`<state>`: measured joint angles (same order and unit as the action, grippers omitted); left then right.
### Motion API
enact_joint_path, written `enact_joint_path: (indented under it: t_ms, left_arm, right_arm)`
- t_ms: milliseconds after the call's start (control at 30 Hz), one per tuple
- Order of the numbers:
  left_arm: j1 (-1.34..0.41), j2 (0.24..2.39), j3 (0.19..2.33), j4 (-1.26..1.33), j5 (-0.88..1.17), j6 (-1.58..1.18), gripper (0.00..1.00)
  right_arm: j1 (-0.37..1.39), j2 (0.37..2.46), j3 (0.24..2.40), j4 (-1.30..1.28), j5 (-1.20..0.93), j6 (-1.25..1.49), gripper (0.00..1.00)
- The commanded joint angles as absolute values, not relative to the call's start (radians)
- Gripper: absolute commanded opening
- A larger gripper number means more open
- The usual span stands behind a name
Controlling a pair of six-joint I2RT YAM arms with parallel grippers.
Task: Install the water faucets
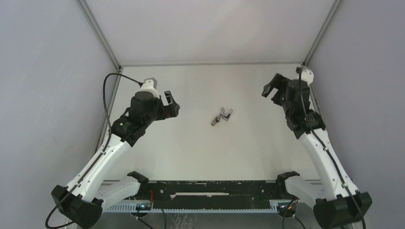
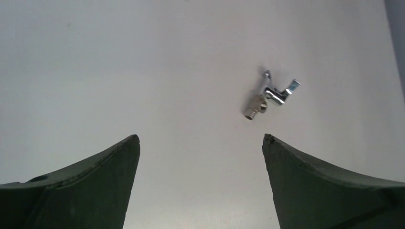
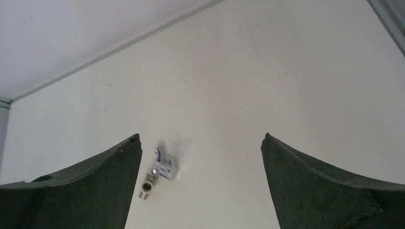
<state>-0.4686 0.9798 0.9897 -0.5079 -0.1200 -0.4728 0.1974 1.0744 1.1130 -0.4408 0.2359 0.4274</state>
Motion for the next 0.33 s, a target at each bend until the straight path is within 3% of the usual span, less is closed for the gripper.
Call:
enact_joint_path:
  t_ms: [0,300]
  left_arm:
    - [-0.463,0.959,1.034,-0.526,-0.319,-0.494,1.0]
    - [-0.463,0.976,1.046,-0.544,-0.396,-0.49,0.99]
  right_arm:
    - [0.192,0.926,0.948,-0.505,0.31,0.445,1.0]
    - [0.192,0.67,0.735,-0.408,0.405,0.541,1.0]
